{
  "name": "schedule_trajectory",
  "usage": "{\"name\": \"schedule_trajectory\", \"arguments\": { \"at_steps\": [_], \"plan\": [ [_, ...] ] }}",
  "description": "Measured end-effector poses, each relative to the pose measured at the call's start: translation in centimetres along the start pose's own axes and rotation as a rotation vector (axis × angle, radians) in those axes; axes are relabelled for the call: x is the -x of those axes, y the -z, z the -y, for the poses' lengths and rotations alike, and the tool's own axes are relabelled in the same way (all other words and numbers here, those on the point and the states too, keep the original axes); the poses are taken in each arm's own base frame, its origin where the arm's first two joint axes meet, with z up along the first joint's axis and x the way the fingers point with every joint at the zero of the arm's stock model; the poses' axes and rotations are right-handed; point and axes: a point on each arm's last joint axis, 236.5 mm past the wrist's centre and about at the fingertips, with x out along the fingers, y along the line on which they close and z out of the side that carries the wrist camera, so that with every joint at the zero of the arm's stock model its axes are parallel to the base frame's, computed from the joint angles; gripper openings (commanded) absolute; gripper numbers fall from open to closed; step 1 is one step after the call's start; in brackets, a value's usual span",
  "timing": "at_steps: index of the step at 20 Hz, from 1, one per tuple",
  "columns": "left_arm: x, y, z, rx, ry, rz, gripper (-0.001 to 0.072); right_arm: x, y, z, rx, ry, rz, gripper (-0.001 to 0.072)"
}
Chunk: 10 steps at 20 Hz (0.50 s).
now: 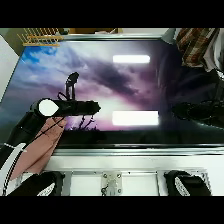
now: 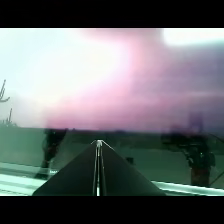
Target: Fold the clothes and pants, and hang the long-sleeved shirts on hangers.
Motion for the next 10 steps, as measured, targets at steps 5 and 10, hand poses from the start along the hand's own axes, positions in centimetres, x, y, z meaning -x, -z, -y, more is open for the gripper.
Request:
{"name": "schedule_trajectory", "arguments": {
  "at_steps": [5,10],
  "plan": [
    [0.0,0.0,0.0,0.0,0.0,0.0,0.0006,0.0,0.0,0.0,0.0,0.0,0.0,0.0015],
    [0.0,0.01,0.01,0.0,0.0,0.0,0.0018,0.0,-0.01,0.0,0.0,0.0,0.0,0.0015]
  ]
}}
